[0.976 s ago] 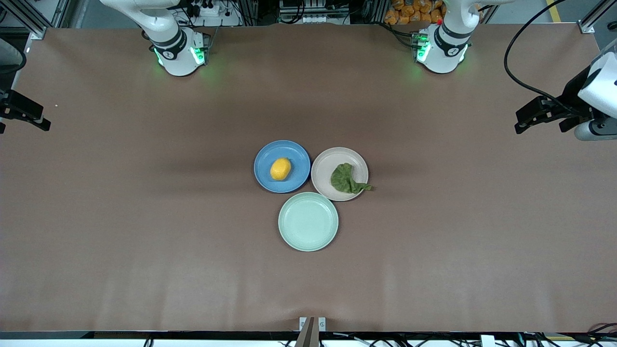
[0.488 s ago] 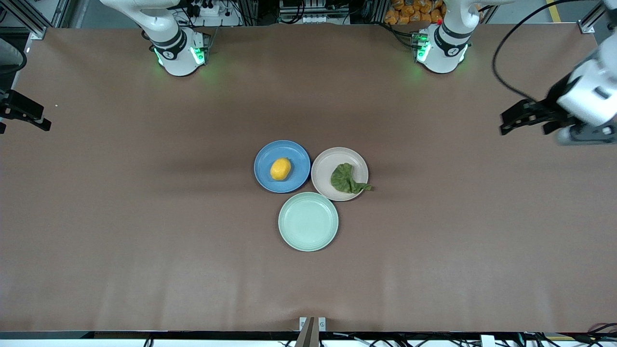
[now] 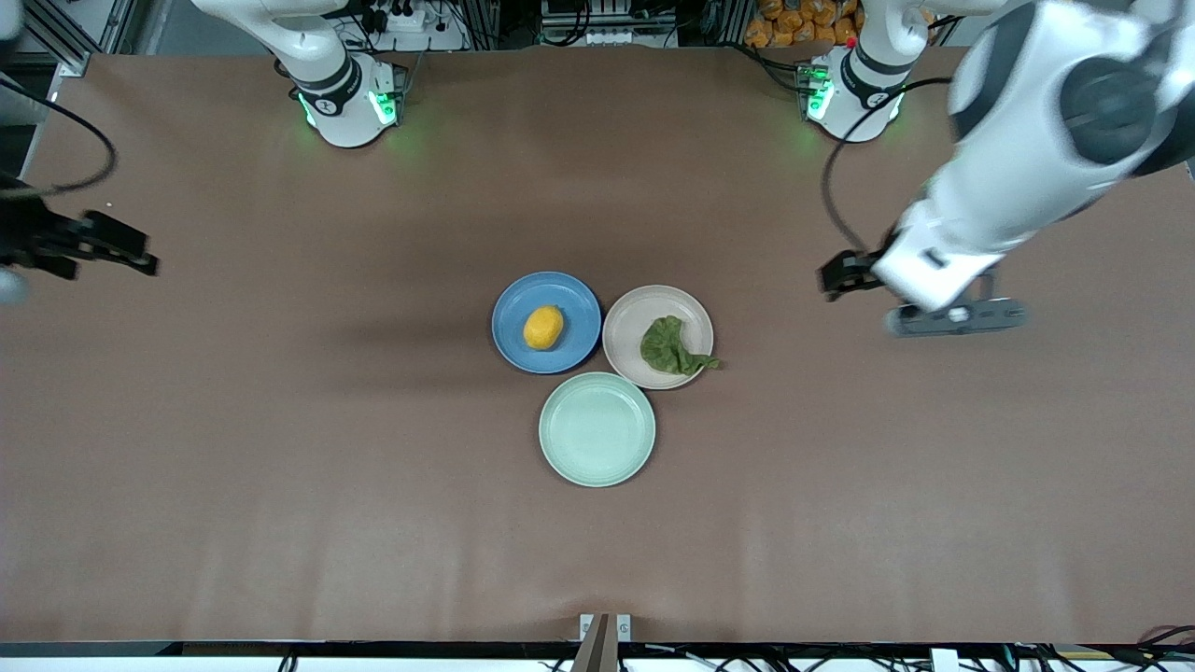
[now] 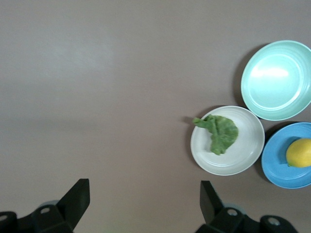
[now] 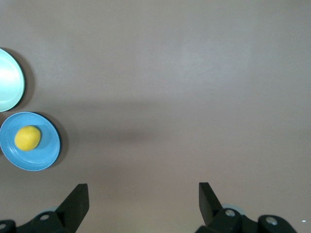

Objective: Pick lemon and lettuce from blue and beige plates
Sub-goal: 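Lower the right gripper onto the lemon while the left gripper reaches the lettuce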

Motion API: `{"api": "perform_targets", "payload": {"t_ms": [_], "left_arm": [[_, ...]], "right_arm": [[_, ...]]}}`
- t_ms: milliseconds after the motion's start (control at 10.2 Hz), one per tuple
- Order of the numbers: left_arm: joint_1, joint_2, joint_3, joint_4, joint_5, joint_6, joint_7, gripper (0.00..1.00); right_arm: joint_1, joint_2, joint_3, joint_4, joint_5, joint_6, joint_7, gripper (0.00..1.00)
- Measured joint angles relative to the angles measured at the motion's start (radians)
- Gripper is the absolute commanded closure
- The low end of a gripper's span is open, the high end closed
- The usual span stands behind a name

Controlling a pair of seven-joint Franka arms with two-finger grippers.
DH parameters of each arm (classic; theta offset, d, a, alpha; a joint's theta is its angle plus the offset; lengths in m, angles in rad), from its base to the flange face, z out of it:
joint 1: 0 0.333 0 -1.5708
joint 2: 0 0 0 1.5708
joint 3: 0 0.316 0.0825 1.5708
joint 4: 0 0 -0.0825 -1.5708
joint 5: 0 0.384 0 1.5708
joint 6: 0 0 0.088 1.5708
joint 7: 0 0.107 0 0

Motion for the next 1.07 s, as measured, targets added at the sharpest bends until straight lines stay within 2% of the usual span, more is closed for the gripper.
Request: {"api": "perform_targets", "payload": {"t_ms": [293, 585, 878, 1073], "left_arm": [[-0.084, 0.089, 0.0, -0.002, 0.0, 0.068, -0.097, 0.0], [-0.176, 0.232, -0.001, -0.008, 0.0, 0.18, -0.313, 0.0], [-0.236, 0.385, -0.003, -0.008, 0.0, 0.294, -0.473, 0.0], [-0.253, 0.448, -0.003, -0.018, 0.0, 0.333, -0.539, 0.01]], "right_arm": [[0.106, 0.09, 0.004, -0.009, 0.001, 0.059, 0.145, 0.0], [0.169, 0.186, 0.005, -0.011, 0.008, 0.126, 0.213, 0.0], [0.199, 0.281, 0.005, -0.025, 0.122, 0.223, 0.267, 0.0], [0.23, 0.326, 0.006, -0.053, 0.139, 0.303, 0.322, 0.0]]}}
